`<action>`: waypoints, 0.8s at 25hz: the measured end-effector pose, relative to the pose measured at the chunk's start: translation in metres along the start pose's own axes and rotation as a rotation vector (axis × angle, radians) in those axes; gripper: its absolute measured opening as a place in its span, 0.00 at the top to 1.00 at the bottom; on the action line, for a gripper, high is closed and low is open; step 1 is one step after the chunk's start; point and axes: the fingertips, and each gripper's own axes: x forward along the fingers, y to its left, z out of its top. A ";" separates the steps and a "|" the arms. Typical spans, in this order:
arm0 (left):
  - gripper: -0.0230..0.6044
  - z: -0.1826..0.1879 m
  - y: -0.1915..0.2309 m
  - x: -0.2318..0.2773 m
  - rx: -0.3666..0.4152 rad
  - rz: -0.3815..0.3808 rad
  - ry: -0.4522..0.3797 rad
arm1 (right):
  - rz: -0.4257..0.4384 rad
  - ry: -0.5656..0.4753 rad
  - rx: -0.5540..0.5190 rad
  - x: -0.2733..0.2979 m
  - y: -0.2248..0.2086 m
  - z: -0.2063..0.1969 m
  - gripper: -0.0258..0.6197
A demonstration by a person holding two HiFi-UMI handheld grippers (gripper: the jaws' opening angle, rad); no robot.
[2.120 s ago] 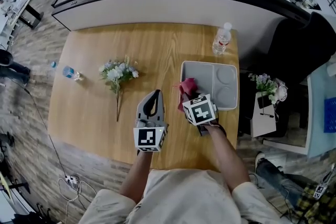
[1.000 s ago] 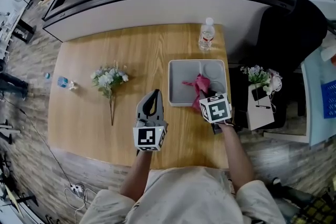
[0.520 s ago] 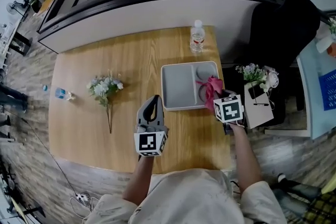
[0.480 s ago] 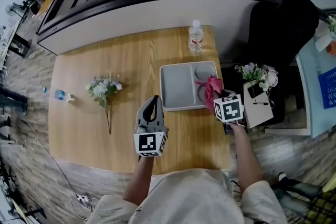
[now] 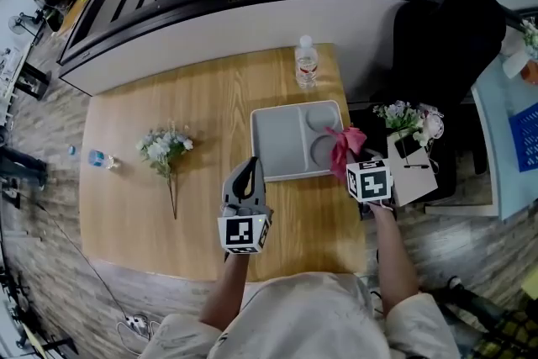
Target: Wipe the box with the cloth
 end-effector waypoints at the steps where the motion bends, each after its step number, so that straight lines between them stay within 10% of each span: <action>1: 0.94 0.000 -0.001 0.000 0.001 -0.002 0.000 | -0.002 -0.002 -0.006 0.000 0.001 0.000 0.87; 20: 0.94 0.004 -0.020 0.005 0.001 -0.025 -0.003 | 0.009 -0.062 0.015 -0.011 0.000 0.003 0.87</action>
